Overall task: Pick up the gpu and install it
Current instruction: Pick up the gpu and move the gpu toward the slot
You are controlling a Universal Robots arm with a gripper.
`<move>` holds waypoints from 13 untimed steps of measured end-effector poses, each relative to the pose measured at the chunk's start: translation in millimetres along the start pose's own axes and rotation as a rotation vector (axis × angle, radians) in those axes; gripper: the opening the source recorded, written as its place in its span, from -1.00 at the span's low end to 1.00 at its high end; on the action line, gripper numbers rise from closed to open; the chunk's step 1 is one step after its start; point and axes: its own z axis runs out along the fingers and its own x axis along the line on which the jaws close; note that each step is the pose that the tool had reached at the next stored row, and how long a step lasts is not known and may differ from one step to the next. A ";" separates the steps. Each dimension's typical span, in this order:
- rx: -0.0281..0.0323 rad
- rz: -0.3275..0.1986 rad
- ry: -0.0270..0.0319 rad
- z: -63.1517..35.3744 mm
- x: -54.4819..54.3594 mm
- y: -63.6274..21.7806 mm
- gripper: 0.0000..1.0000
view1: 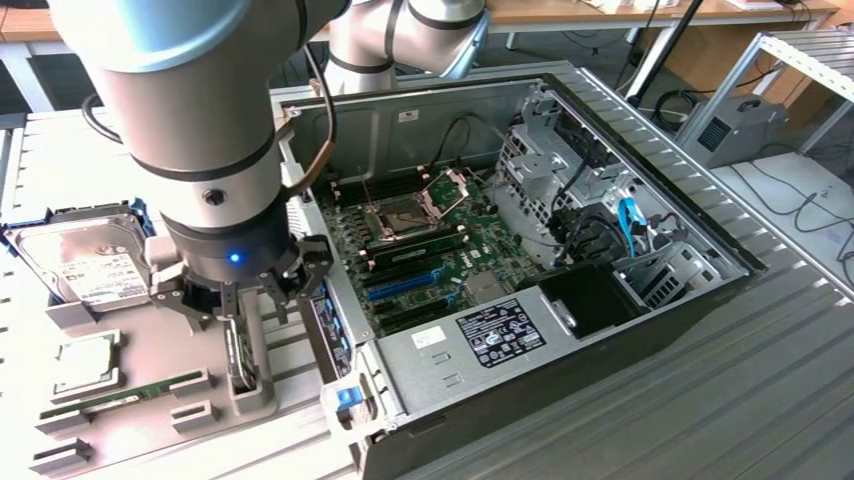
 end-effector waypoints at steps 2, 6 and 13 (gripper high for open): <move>0.0001 0.000 0.0000 0.7 0.0 0.0 -0.15; 0.0000 0.000 0.0000 2.3 0.1 -0.1 -0.15; 0.0000 0.000 0.0000 6.0 0.1 -0.3 -0.15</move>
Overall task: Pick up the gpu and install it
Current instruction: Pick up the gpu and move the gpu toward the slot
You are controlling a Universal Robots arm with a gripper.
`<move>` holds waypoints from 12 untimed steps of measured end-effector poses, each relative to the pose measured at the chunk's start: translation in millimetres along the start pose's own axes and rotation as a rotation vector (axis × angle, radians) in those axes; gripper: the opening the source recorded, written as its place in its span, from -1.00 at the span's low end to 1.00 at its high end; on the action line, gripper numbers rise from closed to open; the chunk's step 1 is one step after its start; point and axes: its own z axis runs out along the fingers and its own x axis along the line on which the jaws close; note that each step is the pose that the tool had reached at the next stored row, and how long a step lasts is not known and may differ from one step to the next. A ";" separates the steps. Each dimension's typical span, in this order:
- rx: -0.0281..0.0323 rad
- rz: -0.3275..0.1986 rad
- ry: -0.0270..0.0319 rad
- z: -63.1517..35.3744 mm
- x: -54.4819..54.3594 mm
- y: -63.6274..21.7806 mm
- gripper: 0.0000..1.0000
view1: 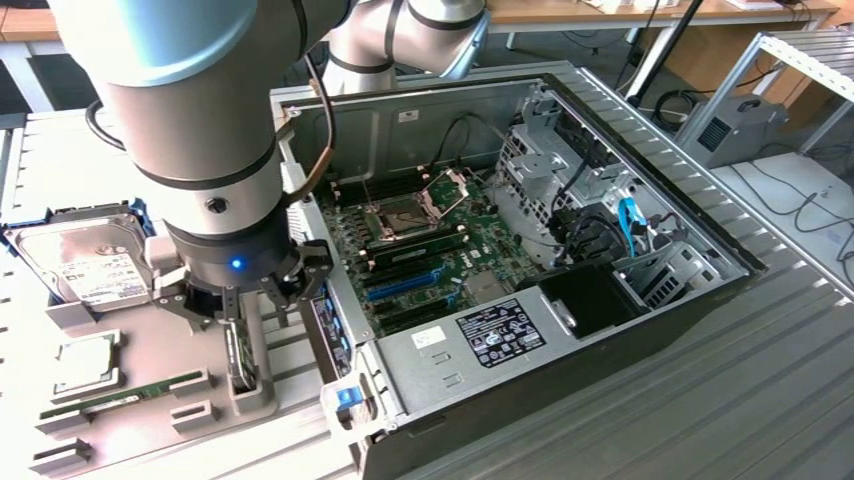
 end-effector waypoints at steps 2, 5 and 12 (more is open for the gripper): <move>0.0000 0.000 0.0000 0.7 0.0 0.0 -0.15; 0.0001 0.000 0.0000 1.8 0.0 -0.1 -0.15; 0.0000 0.000 0.0001 4.8 0.2 -0.2 -0.15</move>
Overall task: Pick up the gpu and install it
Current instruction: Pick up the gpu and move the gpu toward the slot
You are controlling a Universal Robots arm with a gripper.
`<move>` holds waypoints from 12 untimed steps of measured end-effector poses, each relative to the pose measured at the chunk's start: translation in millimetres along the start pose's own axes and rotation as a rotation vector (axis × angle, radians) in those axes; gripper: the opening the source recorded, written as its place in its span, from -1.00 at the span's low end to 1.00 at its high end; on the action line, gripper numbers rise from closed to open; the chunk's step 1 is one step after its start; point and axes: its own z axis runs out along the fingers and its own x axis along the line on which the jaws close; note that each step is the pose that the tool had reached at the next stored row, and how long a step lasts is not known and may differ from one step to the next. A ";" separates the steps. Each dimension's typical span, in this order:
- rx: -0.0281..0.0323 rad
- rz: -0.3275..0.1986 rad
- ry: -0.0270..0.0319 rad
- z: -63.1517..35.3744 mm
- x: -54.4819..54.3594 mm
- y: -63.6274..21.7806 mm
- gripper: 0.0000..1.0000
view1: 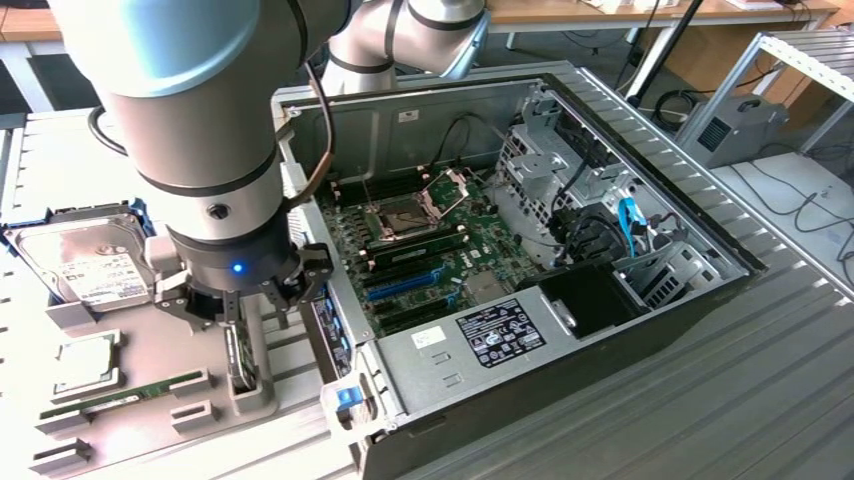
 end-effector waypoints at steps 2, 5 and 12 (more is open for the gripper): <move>0.0000 0.000 -0.0001 0.8 0.0 0.0 -0.15; 0.0001 0.000 0.0002 4.6 0.2 -0.2 -0.15; -0.0044 0.000 -0.0010 8.8 27.6 29.1 -0.15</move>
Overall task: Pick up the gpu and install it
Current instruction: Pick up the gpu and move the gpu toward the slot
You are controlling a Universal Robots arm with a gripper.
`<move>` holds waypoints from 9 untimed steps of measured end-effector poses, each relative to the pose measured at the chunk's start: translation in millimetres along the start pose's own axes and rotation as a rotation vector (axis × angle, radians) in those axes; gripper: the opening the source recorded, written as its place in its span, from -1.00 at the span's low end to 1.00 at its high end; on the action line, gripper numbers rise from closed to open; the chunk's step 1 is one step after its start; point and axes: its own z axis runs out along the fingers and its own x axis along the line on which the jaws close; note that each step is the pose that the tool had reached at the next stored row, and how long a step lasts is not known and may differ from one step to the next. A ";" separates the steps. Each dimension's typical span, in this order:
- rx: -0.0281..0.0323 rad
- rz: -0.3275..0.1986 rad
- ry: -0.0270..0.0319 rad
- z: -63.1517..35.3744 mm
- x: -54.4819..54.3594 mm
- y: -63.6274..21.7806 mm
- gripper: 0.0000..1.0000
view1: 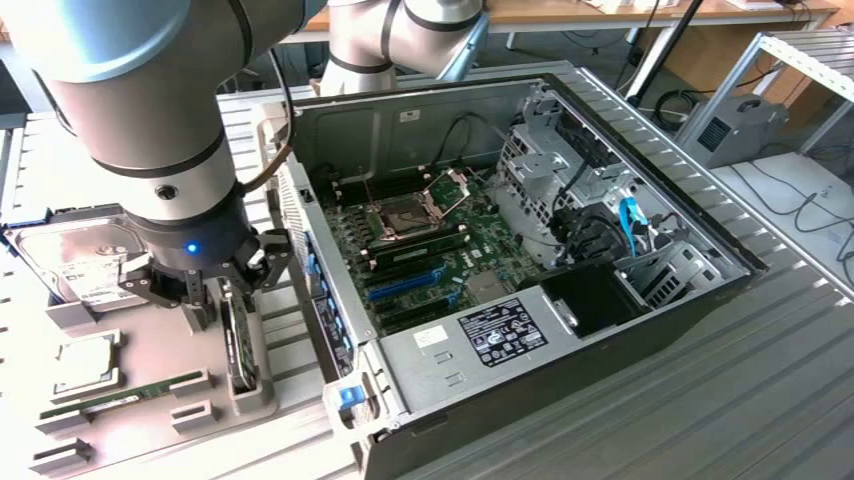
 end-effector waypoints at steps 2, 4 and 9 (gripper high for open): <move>0.0002 0.000 0.0001 19.1 4.5 5.8 -0.15; 0.0002 0.000 0.0001 19.9 4.4 5.8 -0.15; 0.0002 0.000 0.0001 20.0 4.4 5.7 -0.45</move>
